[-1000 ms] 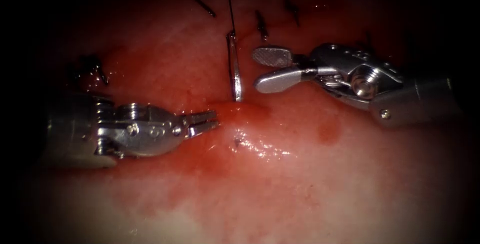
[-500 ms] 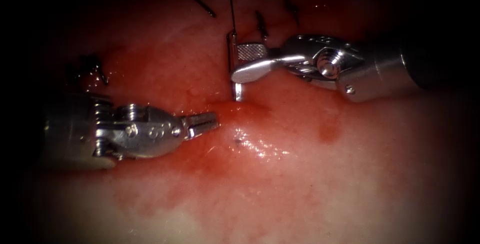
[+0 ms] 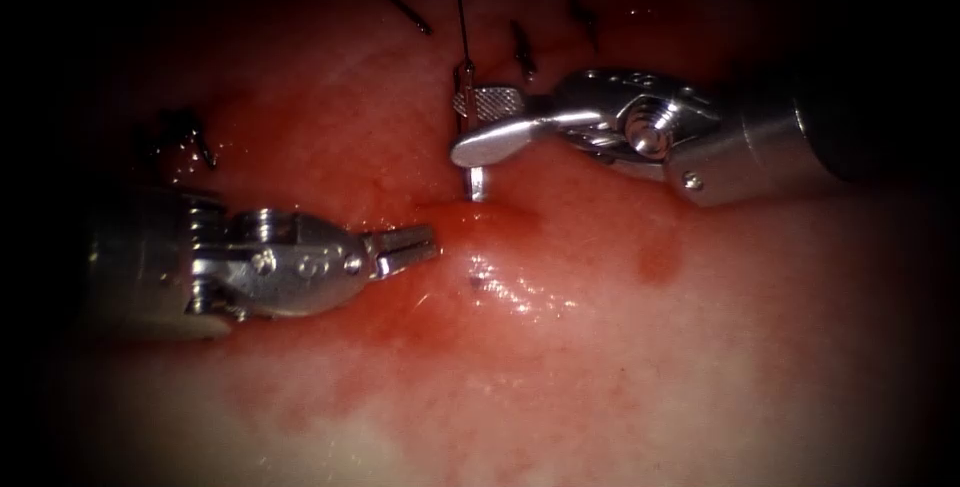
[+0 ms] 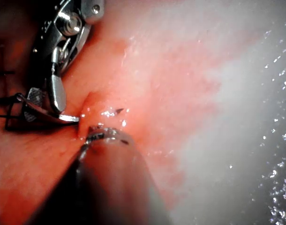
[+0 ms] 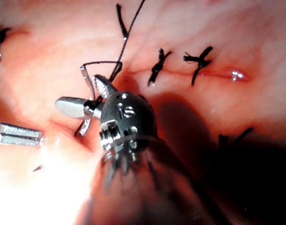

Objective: Wound Closure

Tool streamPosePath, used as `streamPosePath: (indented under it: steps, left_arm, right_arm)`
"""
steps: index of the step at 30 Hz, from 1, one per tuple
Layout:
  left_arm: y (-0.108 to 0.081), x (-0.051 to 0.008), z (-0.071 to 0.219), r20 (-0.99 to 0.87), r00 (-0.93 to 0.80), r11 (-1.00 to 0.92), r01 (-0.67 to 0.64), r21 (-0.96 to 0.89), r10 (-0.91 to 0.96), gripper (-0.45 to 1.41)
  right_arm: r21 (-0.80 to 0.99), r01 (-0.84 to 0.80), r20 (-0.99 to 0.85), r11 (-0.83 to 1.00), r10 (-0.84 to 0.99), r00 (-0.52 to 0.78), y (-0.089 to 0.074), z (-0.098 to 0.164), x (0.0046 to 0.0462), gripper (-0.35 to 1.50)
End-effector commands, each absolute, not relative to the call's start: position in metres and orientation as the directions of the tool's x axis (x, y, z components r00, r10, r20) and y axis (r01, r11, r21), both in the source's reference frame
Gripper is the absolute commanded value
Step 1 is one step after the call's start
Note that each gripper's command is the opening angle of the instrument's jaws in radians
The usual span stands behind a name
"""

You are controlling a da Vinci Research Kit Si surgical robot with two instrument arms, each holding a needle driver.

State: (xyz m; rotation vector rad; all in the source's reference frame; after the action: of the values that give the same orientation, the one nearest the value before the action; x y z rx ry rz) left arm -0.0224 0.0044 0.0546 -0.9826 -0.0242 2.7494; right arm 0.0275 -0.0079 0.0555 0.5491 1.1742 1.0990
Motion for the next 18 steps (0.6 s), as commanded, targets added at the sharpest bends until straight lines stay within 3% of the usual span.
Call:
streamPosePath:
  steps: [1, 2, 3, 5, 6, 14, 18]
  left_arm:
    - [0.0035, -0.023, 0.0551, -0.624, -0.752, -0.975, -0.2, -0.093, 0.214, 0.02]
    - [0.0035, -0.023, 0.0551, -0.624, -0.752, -0.975, -0.2, -0.093, 0.214, 0.02]
    - [0.0035, -0.023, 0.0551, -0.624, -0.752, -0.975, -0.2, -0.093, 0.214, 0.02]
    - [0.0035, -0.023, 0.0551, -0.624, -0.752, -0.975, -0.2, -0.093, 0.214, 0.02]
    - [0.0035, -0.023, 0.0551, -0.624, -0.752, -0.975, -0.2, -0.093, 0.214, 0.0]
    - [0.0035, -0.0229, 0.0551, -0.624, -0.751, -0.976, -0.199, -0.093, 0.213, 0.0]
    - [0.0035, -0.0229, 0.0551, -0.624, -0.751, -0.976, -0.199, -0.093, 0.213, -0.01]
  right_arm:
    - [0.824, -0.388, -0.452, 0.413, 0.892, -0.011, -0.0087, 0.0564, 0.0286, 1.18]
    - [0.829, -0.386, -0.444, 0.404, 0.896, -0.014, -0.0088, 0.0565, 0.0287, 1.1]
    - [0.834, -0.385, -0.436, 0.396, 0.9, -0.018, -0.0089, 0.0567, 0.0288, 0.86]
    - [0.876, -0.375, -0.352, 0.304, 0.934, -0.064, -0.0094, 0.0569, 0.0289, -0.26]
    - [0.894, -0.368, -0.306, 0.257, 0.948, -0.082, -0.0096, 0.057, 0.029, -0.35]
    - [0.926, -0.343, 0.065, -0.157, 0.962, -0.266, -0.0108, 0.0566, 0.0294, -0.35]
    - [0.906, -0.281, 0.238, -0.317, 0.93, -0.281, -0.0117, 0.0554, 0.0296, -0.35]
